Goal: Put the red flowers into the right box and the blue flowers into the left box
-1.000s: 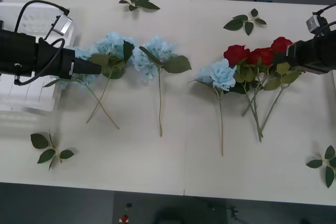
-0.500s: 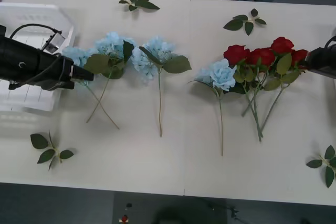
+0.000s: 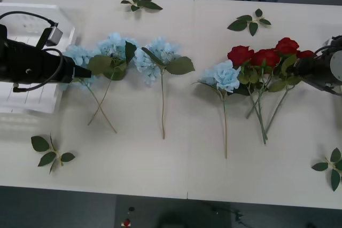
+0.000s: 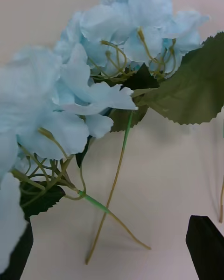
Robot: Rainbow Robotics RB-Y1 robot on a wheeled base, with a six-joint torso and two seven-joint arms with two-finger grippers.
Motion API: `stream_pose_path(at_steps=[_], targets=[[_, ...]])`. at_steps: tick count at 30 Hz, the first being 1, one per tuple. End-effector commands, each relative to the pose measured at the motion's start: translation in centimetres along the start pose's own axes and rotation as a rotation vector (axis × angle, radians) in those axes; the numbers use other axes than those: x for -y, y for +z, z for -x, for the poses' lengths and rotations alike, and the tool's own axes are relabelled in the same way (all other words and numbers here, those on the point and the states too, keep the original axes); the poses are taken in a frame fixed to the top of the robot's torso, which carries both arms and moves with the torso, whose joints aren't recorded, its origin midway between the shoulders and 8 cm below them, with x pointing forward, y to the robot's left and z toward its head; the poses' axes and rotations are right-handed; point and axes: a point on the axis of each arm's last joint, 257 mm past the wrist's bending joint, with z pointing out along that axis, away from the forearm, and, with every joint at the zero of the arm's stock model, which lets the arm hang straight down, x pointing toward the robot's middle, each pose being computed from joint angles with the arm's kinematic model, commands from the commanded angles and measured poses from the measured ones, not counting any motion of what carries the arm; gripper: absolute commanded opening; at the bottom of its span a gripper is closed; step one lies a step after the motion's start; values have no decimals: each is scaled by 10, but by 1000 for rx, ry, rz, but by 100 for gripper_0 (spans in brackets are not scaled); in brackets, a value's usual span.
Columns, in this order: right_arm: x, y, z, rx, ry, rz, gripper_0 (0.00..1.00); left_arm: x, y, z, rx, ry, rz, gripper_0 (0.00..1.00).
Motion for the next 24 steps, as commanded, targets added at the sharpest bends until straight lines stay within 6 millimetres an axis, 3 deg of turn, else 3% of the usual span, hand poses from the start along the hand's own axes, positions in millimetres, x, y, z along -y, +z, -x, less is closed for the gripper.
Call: stream_pose_path(at_steps=[1, 10, 17, 18, 20, 21, 23, 24], targets=[[0, -3, 21, 39, 97, 15, 100, -8, -9, -4, 63, 74, 55, 96], [2, 16, 9, 48, 86, -12, 100, -16, 17, -52, 41, 26, 98, 96], [-10, 26, -2, 49, 71, -7, 97, -7, 33, -52, 69, -20, 107, 96], [-11, 26, -2, 52, 68, -6, 92, -6, 33, -52, 72, -25, 103, 96], [-14, 29, -4, 57, 61, -5, 56, 0, 35, -48, 80, -30, 94, 96], [-15, 29, -3, 63, 60, -4, 45, 0, 35, -46, 82, -32, 94, 96], [-18, 30, -5, 61, 64, -1, 1, 0, 35, -43, 90, -35, 103, 96], [-18, 30, -5, 62, 64, 0, 0, -1, 35, -42, 93, -34, 108, 96]])
